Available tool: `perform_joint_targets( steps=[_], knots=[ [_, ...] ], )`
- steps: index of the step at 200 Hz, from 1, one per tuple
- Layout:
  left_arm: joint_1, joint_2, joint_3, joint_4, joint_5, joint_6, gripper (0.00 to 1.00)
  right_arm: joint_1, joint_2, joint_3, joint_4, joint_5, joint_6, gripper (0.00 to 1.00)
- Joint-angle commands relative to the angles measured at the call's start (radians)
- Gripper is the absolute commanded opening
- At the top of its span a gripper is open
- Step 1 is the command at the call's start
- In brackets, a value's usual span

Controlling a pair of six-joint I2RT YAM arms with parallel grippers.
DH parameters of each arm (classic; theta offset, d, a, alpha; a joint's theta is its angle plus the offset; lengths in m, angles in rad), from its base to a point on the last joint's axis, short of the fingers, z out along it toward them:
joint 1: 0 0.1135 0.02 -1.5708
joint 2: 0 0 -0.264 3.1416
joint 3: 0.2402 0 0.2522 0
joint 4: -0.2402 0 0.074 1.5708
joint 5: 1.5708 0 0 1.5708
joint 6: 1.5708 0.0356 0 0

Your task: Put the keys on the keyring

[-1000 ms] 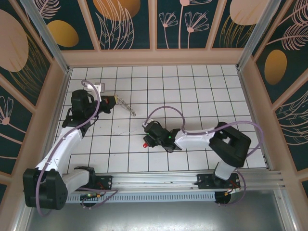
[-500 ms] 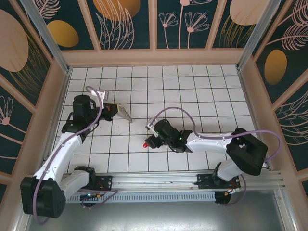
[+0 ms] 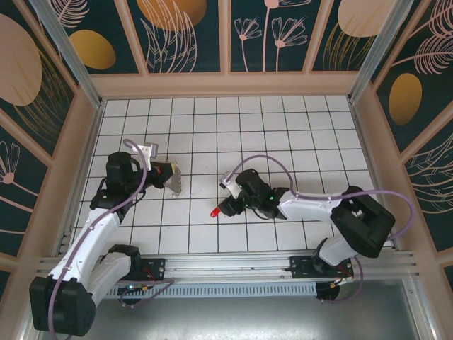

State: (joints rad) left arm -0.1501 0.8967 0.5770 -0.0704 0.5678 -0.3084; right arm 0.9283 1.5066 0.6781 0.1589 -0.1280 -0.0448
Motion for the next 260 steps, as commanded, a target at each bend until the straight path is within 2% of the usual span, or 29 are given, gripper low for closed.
perform_joint_targets(
  steps=[1,35,70,90,135,260],
  knots=[
    [-0.004,-0.007,-0.01,0.047,-0.001,-0.036,0.0,-0.001,0.055,0.074,-0.023,-0.021,0.009,0.63],
    [-0.005,0.001,0.01,-0.007,-0.059,-0.007,0.0,0.013,0.092,0.121,-0.089,-0.009,0.058,0.61],
    [-0.005,0.004,0.009,0.006,-0.059,-0.013,0.0,0.04,0.112,0.134,-0.132,-0.001,0.068,0.54],
    [-0.004,0.0,0.01,0.01,-0.06,-0.014,0.0,0.053,0.135,0.151,-0.159,0.027,0.055,0.53],
    [-0.004,-0.016,0.01,-0.006,-0.07,-0.01,0.0,0.053,0.178,0.179,-0.169,0.046,0.034,0.44],
    [-0.004,-0.025,0.017,-0.008,-0.07,0.0,0.0,0.056,0.211,0.185,-0.167,0.036,0.045,0.32]
  ],
)
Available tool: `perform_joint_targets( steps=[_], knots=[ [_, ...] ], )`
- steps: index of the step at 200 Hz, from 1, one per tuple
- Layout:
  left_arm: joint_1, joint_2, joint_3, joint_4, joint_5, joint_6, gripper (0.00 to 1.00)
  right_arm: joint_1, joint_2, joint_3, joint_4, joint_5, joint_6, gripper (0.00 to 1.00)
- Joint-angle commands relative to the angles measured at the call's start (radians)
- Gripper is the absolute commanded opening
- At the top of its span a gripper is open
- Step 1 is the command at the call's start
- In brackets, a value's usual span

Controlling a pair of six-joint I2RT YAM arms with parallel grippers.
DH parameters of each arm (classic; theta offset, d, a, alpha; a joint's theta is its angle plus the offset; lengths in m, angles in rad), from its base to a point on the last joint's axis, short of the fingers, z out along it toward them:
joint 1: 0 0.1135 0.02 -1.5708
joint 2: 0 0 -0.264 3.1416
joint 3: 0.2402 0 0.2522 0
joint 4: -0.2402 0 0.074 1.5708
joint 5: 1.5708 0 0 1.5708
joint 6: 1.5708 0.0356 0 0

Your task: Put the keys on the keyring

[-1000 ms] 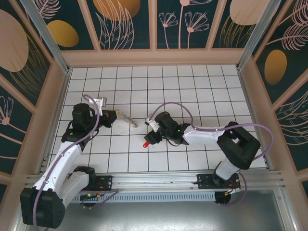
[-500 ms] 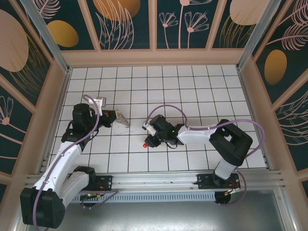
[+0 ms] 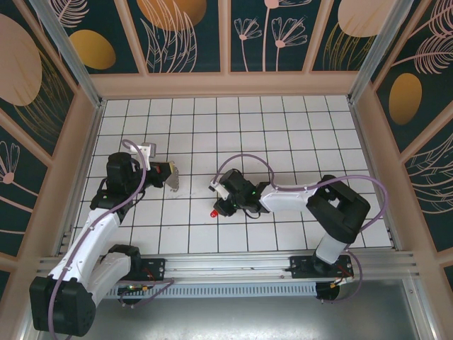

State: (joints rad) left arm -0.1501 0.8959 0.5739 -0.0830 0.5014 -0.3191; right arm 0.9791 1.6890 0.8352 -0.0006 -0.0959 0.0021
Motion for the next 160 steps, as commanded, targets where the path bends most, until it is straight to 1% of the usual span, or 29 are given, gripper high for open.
perform_joint_targets(
  steps=[1,36,64,90,144,160],
  knots=[
    [-0.005,-0.024,0.02,0.005,-0.004,0.011,0.0,0.005,0.029,0.028,-0.006,0.004,-0.002,0.32],
    [-0.005,-0.038,0.017,0.013,0.0,0.008,0.0,0.006,0.026,0.008,0.013,-0.002,0.015,0.31],
    [-0.005,-0.031,0.02,0.015,0.004,0.008,0.0,0.009,0.03,0.011,0.014,-0.001,0.013,0.27],
    [-0.004,-0.034,0.02,0.013,0.0,0.01,0.0,0.01,0.034,0.015,0.014,-0.004,0.01,0.2],
    [-0.005,-0.037,0.025,0.007,-0.006,0.017,0.0,0.013,0.041,0.019,0.003,-0.001,0.004,0.2],
    [-0.004,-0.035,0.024,0.009,-0.005,0.017,0.0,0.012,0.04,0.019,0.002,-0.001,0.003,0.19]
  ],
)
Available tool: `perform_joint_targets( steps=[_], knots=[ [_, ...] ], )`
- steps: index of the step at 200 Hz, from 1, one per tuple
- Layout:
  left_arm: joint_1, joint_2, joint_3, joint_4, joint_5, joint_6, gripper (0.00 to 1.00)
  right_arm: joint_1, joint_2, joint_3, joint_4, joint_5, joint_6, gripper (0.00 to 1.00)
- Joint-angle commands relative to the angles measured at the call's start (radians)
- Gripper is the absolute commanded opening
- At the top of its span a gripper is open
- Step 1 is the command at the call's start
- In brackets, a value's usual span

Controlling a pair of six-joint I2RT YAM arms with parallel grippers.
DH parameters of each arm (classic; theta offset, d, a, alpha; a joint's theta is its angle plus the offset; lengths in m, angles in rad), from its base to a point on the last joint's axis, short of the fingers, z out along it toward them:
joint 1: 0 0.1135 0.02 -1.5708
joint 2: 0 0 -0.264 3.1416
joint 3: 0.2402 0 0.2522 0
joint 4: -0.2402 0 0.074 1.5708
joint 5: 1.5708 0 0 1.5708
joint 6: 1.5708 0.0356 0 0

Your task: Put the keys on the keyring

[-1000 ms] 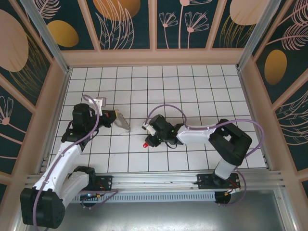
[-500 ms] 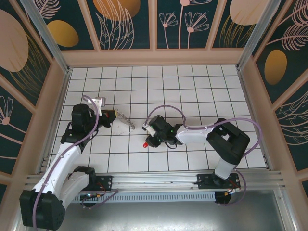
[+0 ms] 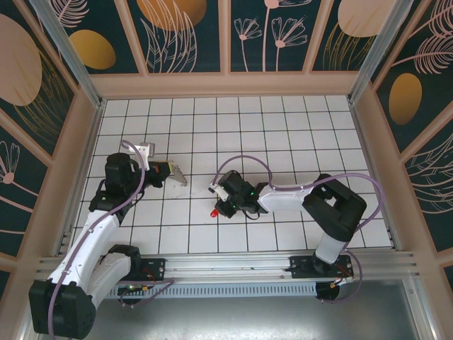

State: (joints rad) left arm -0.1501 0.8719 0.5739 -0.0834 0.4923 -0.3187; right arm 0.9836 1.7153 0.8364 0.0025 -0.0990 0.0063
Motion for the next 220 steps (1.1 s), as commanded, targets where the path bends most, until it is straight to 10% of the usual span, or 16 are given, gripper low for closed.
perform_joint_targets(
  steps=[1,117,220],
  knots=[
    [-0.004,-0.011,0.025,0.01,0.004,0.017,0.0,0.007,0.014,0.018,-0.001,0.002,-0.001,0.19],
    [-0.004,-0.001,0.056,0.003,0.04,0.039,0.0,-0.019,-0.252,-0.129,0.099,-0.068,-0.064,0.0],
    [-0.199,-0.03,0.152,0.062,0.487,0.309,0.0,-0.087,-0.747,-0.159,-0.047,-0.093,-0.2,0.0]
  ],
)
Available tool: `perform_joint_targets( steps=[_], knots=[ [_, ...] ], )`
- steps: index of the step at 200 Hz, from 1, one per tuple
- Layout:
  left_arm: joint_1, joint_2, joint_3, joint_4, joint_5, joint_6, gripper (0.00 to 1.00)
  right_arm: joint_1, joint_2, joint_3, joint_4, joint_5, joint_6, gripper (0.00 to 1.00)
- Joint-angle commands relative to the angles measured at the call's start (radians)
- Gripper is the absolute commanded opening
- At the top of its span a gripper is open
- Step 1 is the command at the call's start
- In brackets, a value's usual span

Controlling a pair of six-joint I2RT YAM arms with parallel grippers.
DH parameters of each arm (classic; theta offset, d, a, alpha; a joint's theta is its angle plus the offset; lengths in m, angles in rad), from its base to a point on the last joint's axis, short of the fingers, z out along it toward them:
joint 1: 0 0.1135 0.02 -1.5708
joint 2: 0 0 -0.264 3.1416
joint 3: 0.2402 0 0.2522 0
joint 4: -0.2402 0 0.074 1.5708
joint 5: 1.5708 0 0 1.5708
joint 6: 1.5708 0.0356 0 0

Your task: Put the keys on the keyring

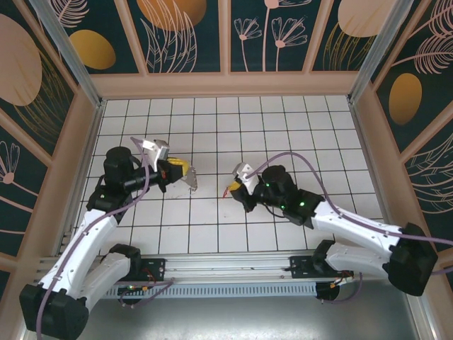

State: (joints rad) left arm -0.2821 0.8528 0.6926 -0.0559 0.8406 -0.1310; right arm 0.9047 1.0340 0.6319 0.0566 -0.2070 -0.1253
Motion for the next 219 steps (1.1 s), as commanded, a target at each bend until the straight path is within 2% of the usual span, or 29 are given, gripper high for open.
perform_joint_targets(
  steps=[1,37,76,219],
  knots=[
    [-0.069,-0.011,0.034,0.032,0.138,0.126,0.0,-0.008,-0.068,0.047,-0.104,0.014,-0.07,0.0],
    [-0.106,0.01,0.055,-0.044,0.163,0.208,0.0,-0.01,-0.15,0.066,-0.164,-0.045,-0.123,0.0],
    [-0.143,0.034,0.068,-0.071,0.178,0.246,0.0,-0.005,-0.183,0.078,-0.148,-0.106,-0.139,0.0],
    [-0.201,0.111,0.121,-0.128,0.161,0.324,0.0,0.019,-0.013,0.191,-0.004,-0.197,-0.148,0.0]
  ],
)
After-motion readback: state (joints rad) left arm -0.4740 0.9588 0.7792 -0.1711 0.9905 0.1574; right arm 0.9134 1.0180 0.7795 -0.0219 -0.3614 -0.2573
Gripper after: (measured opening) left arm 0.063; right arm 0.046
